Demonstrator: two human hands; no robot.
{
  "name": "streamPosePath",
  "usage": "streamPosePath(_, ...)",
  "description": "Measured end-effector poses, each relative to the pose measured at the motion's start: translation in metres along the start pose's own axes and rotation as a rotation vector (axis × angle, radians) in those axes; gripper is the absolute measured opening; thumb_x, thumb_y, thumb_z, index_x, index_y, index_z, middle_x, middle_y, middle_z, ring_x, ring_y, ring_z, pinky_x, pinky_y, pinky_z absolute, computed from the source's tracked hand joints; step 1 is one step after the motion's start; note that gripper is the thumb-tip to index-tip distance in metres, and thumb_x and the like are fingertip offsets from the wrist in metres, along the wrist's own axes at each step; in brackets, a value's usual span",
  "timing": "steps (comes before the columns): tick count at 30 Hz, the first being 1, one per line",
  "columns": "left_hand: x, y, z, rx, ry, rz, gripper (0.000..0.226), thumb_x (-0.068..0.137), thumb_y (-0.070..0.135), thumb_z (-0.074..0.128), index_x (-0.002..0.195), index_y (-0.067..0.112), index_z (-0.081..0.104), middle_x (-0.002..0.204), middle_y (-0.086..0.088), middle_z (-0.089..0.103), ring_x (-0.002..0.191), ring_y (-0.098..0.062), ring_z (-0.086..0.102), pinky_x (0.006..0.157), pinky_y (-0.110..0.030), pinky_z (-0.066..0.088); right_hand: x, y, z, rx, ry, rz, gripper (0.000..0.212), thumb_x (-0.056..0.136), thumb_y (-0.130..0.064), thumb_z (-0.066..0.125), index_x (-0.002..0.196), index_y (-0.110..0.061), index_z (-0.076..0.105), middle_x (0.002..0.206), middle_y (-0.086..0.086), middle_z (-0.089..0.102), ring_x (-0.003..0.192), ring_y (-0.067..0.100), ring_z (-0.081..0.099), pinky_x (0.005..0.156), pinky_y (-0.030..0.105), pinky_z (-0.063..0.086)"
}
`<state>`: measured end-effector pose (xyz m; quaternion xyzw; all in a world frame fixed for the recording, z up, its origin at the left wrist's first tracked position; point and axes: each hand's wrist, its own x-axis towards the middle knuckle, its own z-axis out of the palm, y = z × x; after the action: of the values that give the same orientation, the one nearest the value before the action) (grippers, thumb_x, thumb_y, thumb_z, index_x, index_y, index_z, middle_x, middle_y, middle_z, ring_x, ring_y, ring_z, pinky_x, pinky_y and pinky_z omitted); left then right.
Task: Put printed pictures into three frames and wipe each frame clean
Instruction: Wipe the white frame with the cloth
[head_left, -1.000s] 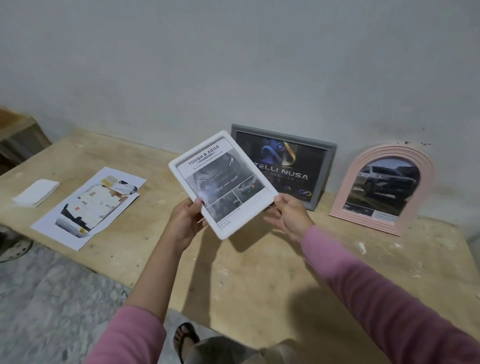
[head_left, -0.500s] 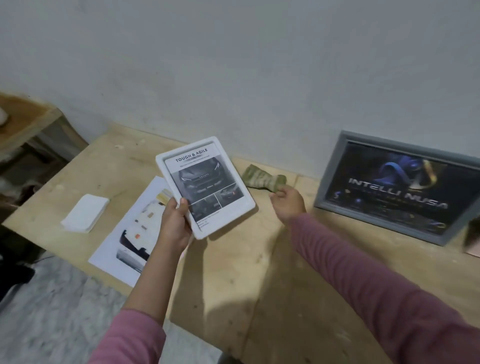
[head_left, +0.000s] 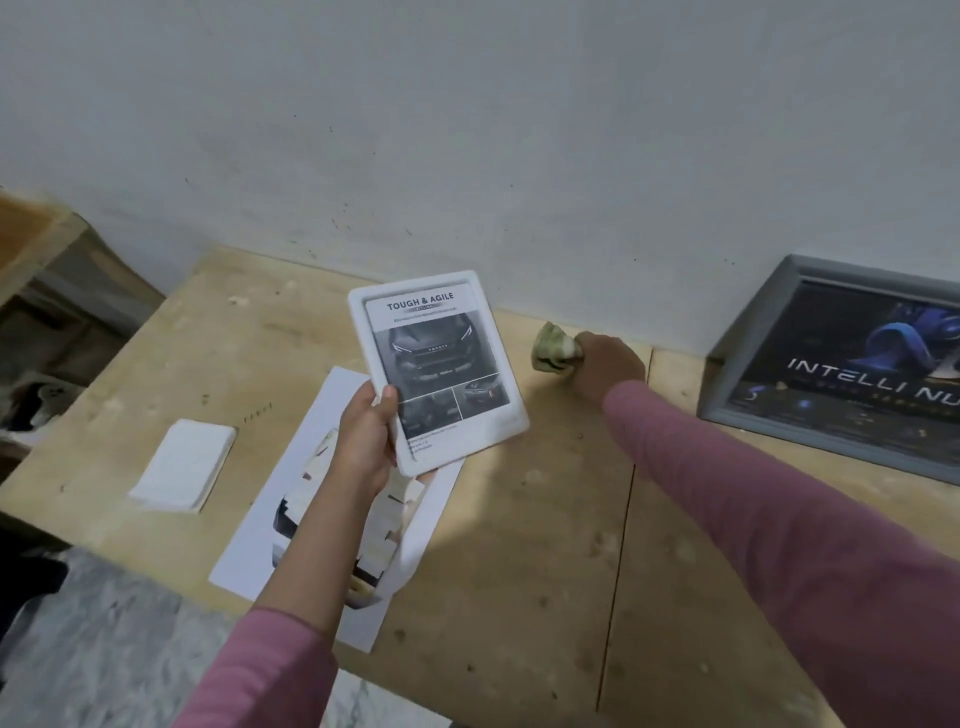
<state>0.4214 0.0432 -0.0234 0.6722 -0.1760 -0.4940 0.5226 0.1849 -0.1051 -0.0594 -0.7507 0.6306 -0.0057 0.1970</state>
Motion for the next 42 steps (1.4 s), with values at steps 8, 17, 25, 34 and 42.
streamPosePath(8,-0.03,0.01,0.031,0.011,-0.098,0.071,0.026,0.102,0.016,0.038,0.092,0.01,0.062,0.092,-0.009,0.072,0.081,-0.028,0.068,0.074,-0.038,0.056,-0.043,0.008,-0.052,0.419,0.593,-0.367,0.051,0.078,0.001,0.048,0.125,-0.014,0.061,0.116,0.01,0.067,0.103,0.028,0.064,0.087,0.03,0.05)
streamPosePath(17,-0.109,0.025,0.124,-0.017,-0.145,0.379,0.037,0.101,0.007,0.037,0.065,0.014,0.038,0.045,0.017,0.038,0.042,0.0,0.033,0.044,-0.015,0.029,-0.091,0.068,-0.105,-0.056,0.538,-0.649,0.086,0.068,0.024,0.06,0.14,-0.02,0.043,0.15,0.007,0.037,0.138,0.034,0.033,0.075,0.046,0.057)
streamPosePath(25,-0.172,0.032,0.204,-0.186,-0.114,0.475,0.038,0.102,0.009,0.036,0.065,0.015,0.034,0.051,0.009,0.04,0.04,-0.001,0.036,0.044,-0.017,0.031,-0.166,0.145,-0.137,-0.043,0.584,-0.717,0.075,0.06,0.025,0.06,0.128,-0.006,0.056,0.136,0.021,0.052,0.123,0.046,0.049,0.088,0.057,0.05)
streamPosePath(34,-0.215,0.011,0.247,-0.24,-0.079,0.481,0.035,0.101,0.008,0.036,0.067,0.014,0.041,0.055,0.006,0.049,0.047,-0.006,0.044,0.048,-0.018,0.041,-0.262,0.226,-0.157,0.286,0.07,-0.355,0.055,0.074,0.003,0.039,0.11,-0.026,0.069,0.086,0.004,0.071,0.064,0.011,0.062,0.065,0.025,0.052)
streamPosePath(42,-0.247,-0.015,0.266,0.026,-0.297,0.457,0.024,0.101,0.016,0.041,0.095,0.004,0.062,0.089,-0.012,0.069,0.077,-0.026,0.068,0.065,-0.036,0.056,-0.272,0.24,-0.205,0.634,0.732,-0.215,0.051,0.084,0.005,0.044,0.13,-0.014,0.056,0.12,0.008,0.064,0.101,0.021,0.06,0.094,0.029,0.049)
